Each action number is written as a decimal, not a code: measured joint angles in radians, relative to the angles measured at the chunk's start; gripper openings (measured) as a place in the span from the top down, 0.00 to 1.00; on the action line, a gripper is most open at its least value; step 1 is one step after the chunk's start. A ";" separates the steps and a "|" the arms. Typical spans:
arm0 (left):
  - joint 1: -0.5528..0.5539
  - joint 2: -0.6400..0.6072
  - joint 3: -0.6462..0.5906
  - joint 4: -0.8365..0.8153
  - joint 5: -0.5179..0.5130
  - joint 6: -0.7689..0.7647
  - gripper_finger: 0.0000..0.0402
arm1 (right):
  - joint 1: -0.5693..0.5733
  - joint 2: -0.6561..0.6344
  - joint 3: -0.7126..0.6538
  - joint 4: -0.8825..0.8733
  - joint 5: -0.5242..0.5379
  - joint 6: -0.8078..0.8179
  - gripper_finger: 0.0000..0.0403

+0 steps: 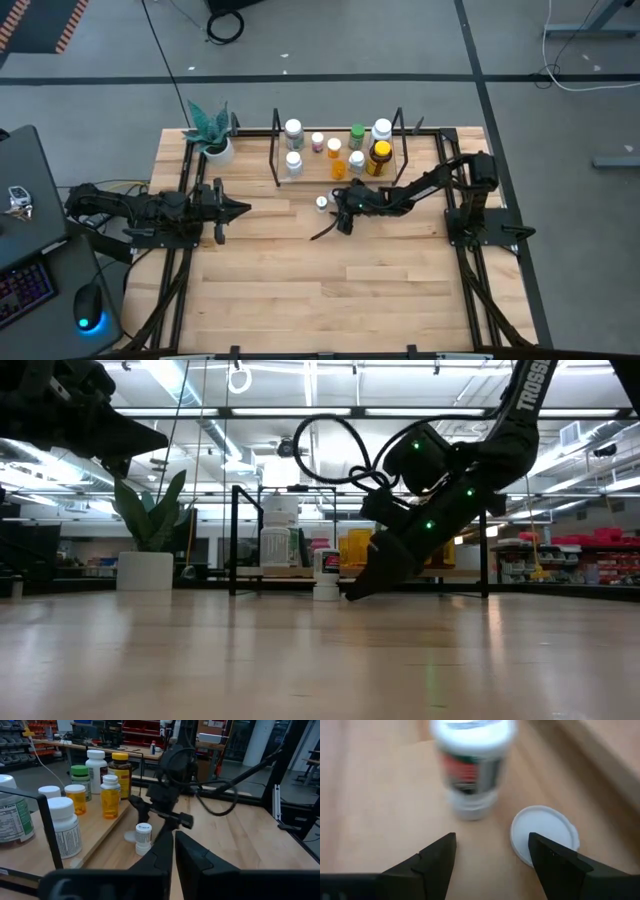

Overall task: Pick and place medicine bottles onto shelf by color
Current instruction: Close the yellow pill bottle

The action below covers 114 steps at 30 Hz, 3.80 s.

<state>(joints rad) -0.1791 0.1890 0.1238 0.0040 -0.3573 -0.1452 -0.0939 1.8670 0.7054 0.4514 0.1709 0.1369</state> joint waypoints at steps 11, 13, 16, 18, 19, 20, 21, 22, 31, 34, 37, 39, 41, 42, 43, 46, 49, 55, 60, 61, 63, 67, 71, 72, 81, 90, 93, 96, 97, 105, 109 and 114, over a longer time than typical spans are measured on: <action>0.000 0.000 0.000 0.000 0.000 0.000 0.92 | 0.127 -0.091 -0.006 -0.148 -0.058 0.123 0.36; 0.000 0.000 0.000 0.000 0.000 0.000 0.93 | 0.147 -0.115 -0.008 -0.152 -0.060 0.128 0.36; 0.000 0.000 0.000 0.000 0.000 0.000 0.94 | 0.171 -0.152 -0.007 -0.166 -0.038 0.105 0.36; 0.000 0.000 0.000 -0.001 0.000 0.000 0.94 | 0.176 -0.165 -0.007 -0.178 -0.002 0.085 0.36; 0.000 0.000 0.000 0.000 0.000 0.000 0.94 | 0.176 -0.168 -0.007 -0.178 0.012 0.073 0.36; 0.000 0.000 0.000 0.000 0.000 0.000 0.94 | 0.171 -0.168 -0.006 -0.175 0.019 0.060 0.36; 0.000 0.000 0.000 0.000 0.000 0.000 0.94 | 0.167 -0.168 -0.006 -0.176 0.026 0.043 0.36; 0.000 0.000 0.000 0.000 0.000 0.000 0.93 | 0.162 -0.166 -0.006 -0.175 0.030 0.026 0.36; 0.000 0.000 0.000 0.000 0.000 0.000 0.92 | 0.103 -0.120 -0.010 -0.143 -0.041 -0.046 0.21; 0.000 0.001 0.000 0.005 0.000 0.000 0.93 | 0.096 -0.112 -0.010 -0.133 -0.041 -0.059 0.15; 0.000 0.001 0.001 0.006 0.000 0.000 0.94 | 0.088 -0.097 -0.015 -0.119 -0.044 -0.063 0.12; 0.000 0.001 0.002 0.005 0.001 0.000 0.94 | 0.080 -0.074 -0.013 -0.096 -0.049 -0.065 0.11; 0.000 0.004 0.001 0.008 -0.001 -0.001 0.93 | 0.072 -0.060 -0.014 -0.090 -0.062 -0.060 0.11; 0.000 0.005 0.002 0.009 -0.001 -0.001 0.93 | 0.070 -0.047 -0.014 -0.072 -0.070 -0.058 0.12; 0.000 0.006 0.001 0.005 0.000 -0.001 0.92 | 0.069 -0.040 -0.013 -0.061 -0.071 -0.054 0.12; 0.000 0.014 0.001 0.003 0.001 -0.001 0.91 | 0.064 -0.025 -0.012 -0.043 -0.071 -0.051 0.14; 0.000 0.014 0.001 0.006 0.000 -0.001 0.91 | 0.064 -0.024 -0.012 -0.043 -0.072 -0.051 0.18; 0.000 0.014 0.001 0.004 0.000 -0.001 0.94 | 0.065 -0.023 -0.011 -0.052 -0.073 -0.052 0.28; 0.000 0.014 0.001 0.005 0.000 -0.001 0.93 | 0.064 -0.038 -0.012 -0.063 -0.067 -0.058 0.36; 0.000 0.014 0.001 0.006 0.000 -0.001 0.93 | 0.063 -0.043 -0.013 -0.068 -0.066 -0.058 0.37; 0.000 0.014 0.001 0.005 0.000 -0.001 0.92 | 0.061 -0.054 -0.015 -0.079 -0.063 -0.060 0.40; 0.000 0.014 0.001 0.005 0.000 0.000 0.91 | 0.058 -0.074 -0.017 -0.087 -0.051 -0.063 0.43; 0.000 0.014 0.001 0.005 0.000 0.000 0.92 | 0.051 -0.083 -0.017 -0.079 -0.051 -0.054 0.45; 0.000 0.014 0.001 0.005 0.000 0.000 0.93 | 0.049 -0.083 -0.017 -0.079 -0.053 -0.046 0.45; 0.000 0.014 0.000 0.006 0.000 -0.001 0.93 | -0.005 -0.101 -0.013 -0.060 -0.228 0.123 0.45; 0.000 0.014 0.000 0.006 0.000 0.000 0.92 | -0.089 -0.218 0.026 -0.351 -0.505 0.317 0.46; 0.000 0.014 0.000 0.006 0.000 0.000 0.94 | -0.091 -0.261 0.058 -0.506 -0.503 0.334 0.46; 0.000 0.014 0.000 0.006 0.000 -0.001 0.94 | -0.091 -0.295 0.101 -0.663 -0.491 0.327 0.47; 0.000 0.014 0.000 0.006 0.000 0.000 0.94 | -0.090 -0.305 0.117 -0.706 -0.489 0.303 0.47; 0.000 0.014 0.000 0.006 0.000 -0.001 0.91 | 0.096 -0.317 0.146 -0.621 -0.380 0.015 0.45; 0.000 0.014 0.000 0.006 0.000 -0.001 0.92 | 0.189 -0.247 0.148 -0.544 -0.314 -0.001 0.38; 0.000 0.013 0.000 0.006 0.000 0.000 0.94 | 0.249 -0.139 0.201 -0.550 -0.290 -0.001 0.27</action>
<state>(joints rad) -0.1787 0.2024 0.1238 0.0101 -0.3572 -0.1456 0.1550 1.7276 0.9063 -0.0987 -0.1195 0.1359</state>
